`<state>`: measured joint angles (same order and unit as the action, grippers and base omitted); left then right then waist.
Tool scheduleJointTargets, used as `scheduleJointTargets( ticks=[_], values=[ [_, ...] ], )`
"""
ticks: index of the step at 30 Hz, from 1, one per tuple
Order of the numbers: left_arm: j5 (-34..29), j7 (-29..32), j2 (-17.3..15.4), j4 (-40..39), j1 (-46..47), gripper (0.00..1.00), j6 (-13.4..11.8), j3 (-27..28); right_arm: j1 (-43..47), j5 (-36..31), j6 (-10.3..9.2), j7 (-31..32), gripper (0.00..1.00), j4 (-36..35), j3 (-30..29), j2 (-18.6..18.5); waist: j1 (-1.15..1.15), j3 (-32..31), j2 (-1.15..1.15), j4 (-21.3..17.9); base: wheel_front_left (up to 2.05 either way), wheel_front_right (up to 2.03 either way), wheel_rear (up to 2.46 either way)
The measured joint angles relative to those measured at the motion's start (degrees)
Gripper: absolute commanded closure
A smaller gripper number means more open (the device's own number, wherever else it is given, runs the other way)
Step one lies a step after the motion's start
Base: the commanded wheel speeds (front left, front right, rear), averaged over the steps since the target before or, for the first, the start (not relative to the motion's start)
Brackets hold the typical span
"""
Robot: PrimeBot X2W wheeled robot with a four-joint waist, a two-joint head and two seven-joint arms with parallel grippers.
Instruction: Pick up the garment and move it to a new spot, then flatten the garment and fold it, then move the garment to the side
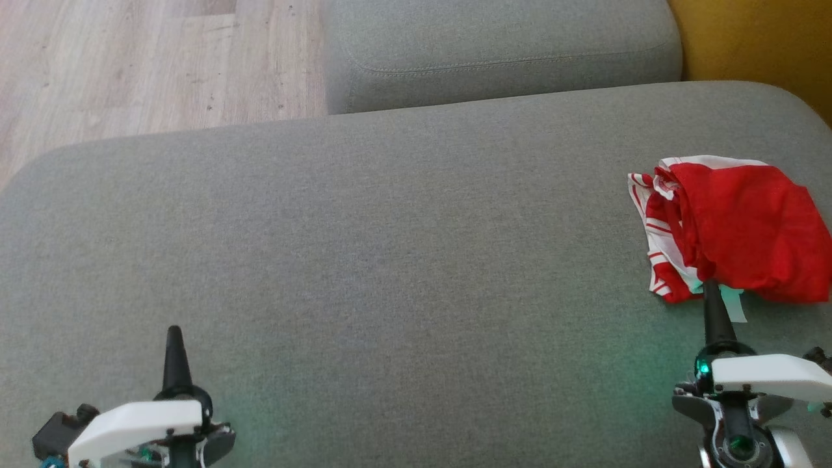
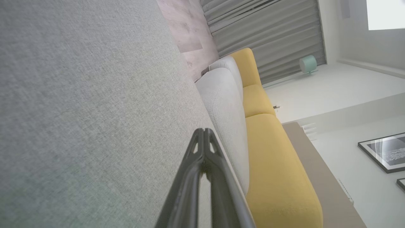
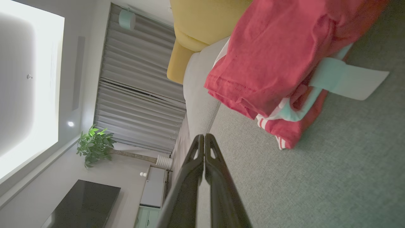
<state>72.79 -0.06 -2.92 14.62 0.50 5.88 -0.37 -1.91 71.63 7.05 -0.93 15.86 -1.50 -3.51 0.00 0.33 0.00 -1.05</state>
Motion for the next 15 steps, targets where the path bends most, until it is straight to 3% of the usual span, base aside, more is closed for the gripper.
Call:
scheduleJointTargets(
  ticks=[15],
  values=[
    [9.25,2.59,0.01,0.43,1.08,1.00,0.29,1.87,-0.14,10.21,0.00,2.55,1.00,0.00,-1.90,0.00,0.00,-0.07,0.00,0.51,0.00,0.00,0.00]
  ],
)
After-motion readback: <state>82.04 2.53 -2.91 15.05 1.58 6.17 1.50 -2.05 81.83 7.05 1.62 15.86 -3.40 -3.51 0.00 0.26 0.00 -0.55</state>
